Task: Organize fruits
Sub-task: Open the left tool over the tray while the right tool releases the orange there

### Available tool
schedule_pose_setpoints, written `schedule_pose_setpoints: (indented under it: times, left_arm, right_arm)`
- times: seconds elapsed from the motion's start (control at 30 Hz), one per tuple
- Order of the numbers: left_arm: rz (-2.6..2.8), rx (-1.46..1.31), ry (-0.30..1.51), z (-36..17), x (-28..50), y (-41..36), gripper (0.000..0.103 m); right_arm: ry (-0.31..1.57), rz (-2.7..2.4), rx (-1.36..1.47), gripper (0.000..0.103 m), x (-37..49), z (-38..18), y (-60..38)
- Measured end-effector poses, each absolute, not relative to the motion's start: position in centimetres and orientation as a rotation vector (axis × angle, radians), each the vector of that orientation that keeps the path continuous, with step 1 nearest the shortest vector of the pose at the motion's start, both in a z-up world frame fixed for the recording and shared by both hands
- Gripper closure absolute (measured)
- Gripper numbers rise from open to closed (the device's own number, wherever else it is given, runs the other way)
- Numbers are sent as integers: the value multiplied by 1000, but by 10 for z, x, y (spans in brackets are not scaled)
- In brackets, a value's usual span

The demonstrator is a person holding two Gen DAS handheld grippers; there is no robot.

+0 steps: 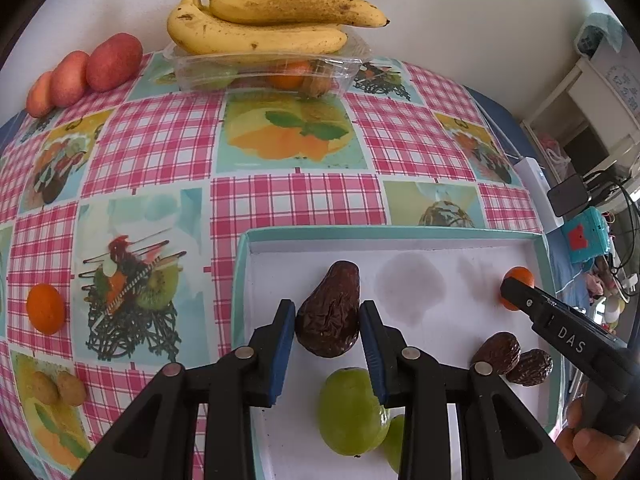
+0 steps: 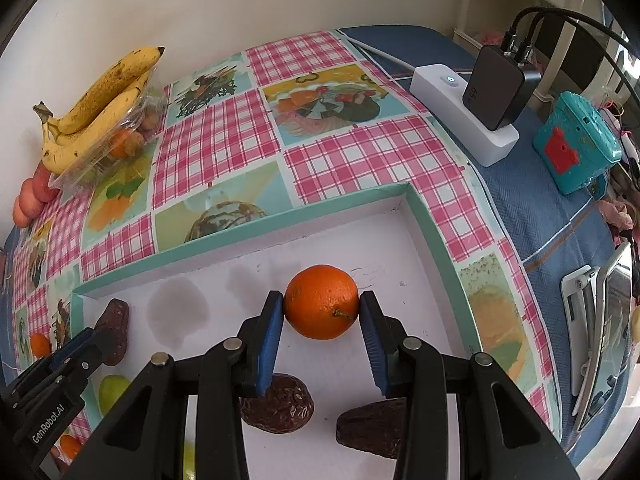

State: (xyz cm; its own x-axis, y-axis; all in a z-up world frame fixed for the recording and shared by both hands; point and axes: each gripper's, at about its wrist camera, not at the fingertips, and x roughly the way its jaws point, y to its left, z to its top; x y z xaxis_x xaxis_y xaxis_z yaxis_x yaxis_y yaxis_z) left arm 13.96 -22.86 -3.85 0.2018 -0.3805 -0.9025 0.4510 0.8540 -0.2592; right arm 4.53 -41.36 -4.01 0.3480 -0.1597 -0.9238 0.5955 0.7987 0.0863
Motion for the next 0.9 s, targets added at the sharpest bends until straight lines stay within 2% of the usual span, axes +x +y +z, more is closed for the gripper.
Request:
schedule_pose_setpoints:
  times: [0.27, 0.33, 0.37, 0.4, 0.47, 0.5, 0.57, 0.63, 0.7, 0.77, 0.9]
  left_arm:
    - [-577, 74, 1259, -38, 142, -226, 65]
    - [-574, 81, 1257, -33, 142, -224, 56]
    - [-577, 80, 1254, -30, 141, -223, 46]
    - [-586, 79, 1245, -24, 141, -221, 43]
    - [-587, 76, 1229, -14, 141, -216, 38]
    - [-575, 78, 1220, -9, 142, -211, 33]
    - [-536, 85, 1211, -2, 145, -203, 23]
    - [-477, 98, 1199, 4, 149, -190, 20]
    - [-425, 107, 1187, 8, 153, -178, 12]
    - [-376, 114, 1161, 12, 155, -167, 2]
    - [-323, 115, 1136, 18, 157, -144, 0]
  right_arm:
    - [1125, -502, 425, 62, 48, -40, -413]
    - [1123, -499, 422, 54, 48, -39, -413]
    - [1123, -497, 417, 46, 48, -38, -412]
    - [1121, -498, 407, 36, 48, -36, -411]
    - [1108, -501, 387, 26, 49, -31, -409]
    - [1098, -499, 383, 23, 48, -28, -409]
    - [1084, -490, 387, 22, 47, -23, -408]
    - [1071, -482, 388, 20, 45, -18, -407]
    - [1062, -483, 375, 9, 44, -14, -404]
    - [1056, -486, 357, 9, 44, -9, -401]
    - [1037, -470, 358, 8, 41, 1, -394]
